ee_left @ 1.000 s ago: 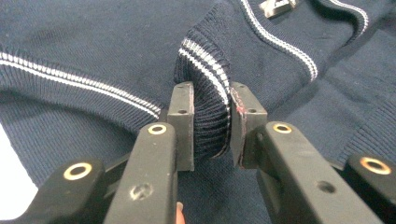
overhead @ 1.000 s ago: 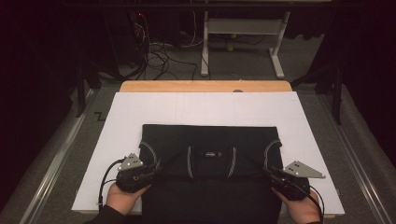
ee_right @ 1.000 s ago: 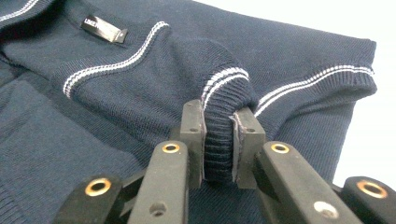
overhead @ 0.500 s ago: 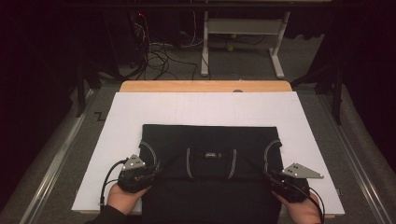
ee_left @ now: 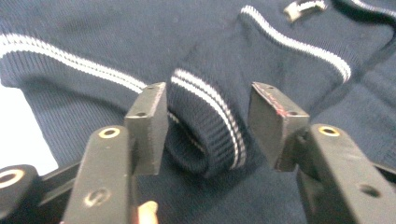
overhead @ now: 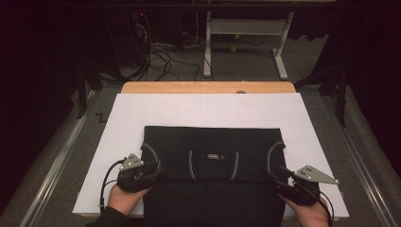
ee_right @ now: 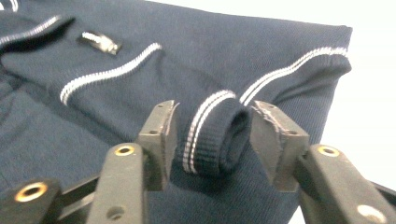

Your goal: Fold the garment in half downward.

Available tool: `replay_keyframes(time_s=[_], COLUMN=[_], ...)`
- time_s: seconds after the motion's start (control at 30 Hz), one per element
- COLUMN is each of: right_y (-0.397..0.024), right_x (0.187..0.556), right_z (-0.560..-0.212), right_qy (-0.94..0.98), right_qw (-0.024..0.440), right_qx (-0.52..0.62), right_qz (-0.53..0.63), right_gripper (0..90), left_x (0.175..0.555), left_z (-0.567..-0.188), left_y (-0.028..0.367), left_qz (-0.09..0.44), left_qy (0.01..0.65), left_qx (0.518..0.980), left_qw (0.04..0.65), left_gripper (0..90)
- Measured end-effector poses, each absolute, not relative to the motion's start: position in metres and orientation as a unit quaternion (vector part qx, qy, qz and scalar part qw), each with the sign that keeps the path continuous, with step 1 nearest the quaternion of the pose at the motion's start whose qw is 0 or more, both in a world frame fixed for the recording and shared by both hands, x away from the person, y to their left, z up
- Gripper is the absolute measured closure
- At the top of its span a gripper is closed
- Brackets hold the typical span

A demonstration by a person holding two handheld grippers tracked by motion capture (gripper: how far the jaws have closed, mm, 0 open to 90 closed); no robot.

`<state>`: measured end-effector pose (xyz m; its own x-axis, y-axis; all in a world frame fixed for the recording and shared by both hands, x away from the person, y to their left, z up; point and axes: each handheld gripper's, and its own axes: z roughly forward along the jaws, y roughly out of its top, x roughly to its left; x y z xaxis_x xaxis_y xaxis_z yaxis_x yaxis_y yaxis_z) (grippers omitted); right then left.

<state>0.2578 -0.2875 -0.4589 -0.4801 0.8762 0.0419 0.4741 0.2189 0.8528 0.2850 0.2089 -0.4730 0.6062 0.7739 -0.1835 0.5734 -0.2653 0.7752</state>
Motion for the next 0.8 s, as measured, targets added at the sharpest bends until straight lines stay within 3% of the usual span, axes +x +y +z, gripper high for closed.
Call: replay_keyframes(time_s=[0.4,0.6,0.73,0.8], right_y=[-0.275,-0.258,-0.244,-0.238], right_x=[0.273,0.290,0.303,0.309], right_z=[-0.443,-0.431,-0.424,-0.422], right_qy=[0.730,0.738,0.744,0.745], right_qw=[0.241,0.234,0.238,0.240], right_qx=[0.436,0.423,0.425,0.423], right_qz=[0.467,0.470,0.458,0.456], right_gripper=[23.7,14.2,0.4,0.3], left_x=[0.297,0.315,0.327,0.331], left_z=[-0.448,-0.439,-0.438,-0.436], left_y=[0.205,0.192,0.179,0.173], left_qz=[0.126,0.114,0.103,0.102], left_qy=[0.412,0.413,0.405,0.405], left_qx=[0.761,0.771,0.783,0.787], left_qw=[0.485,0.471,0.461,0.454], left_gripper=[23.5,9.6,3.5,0.0])
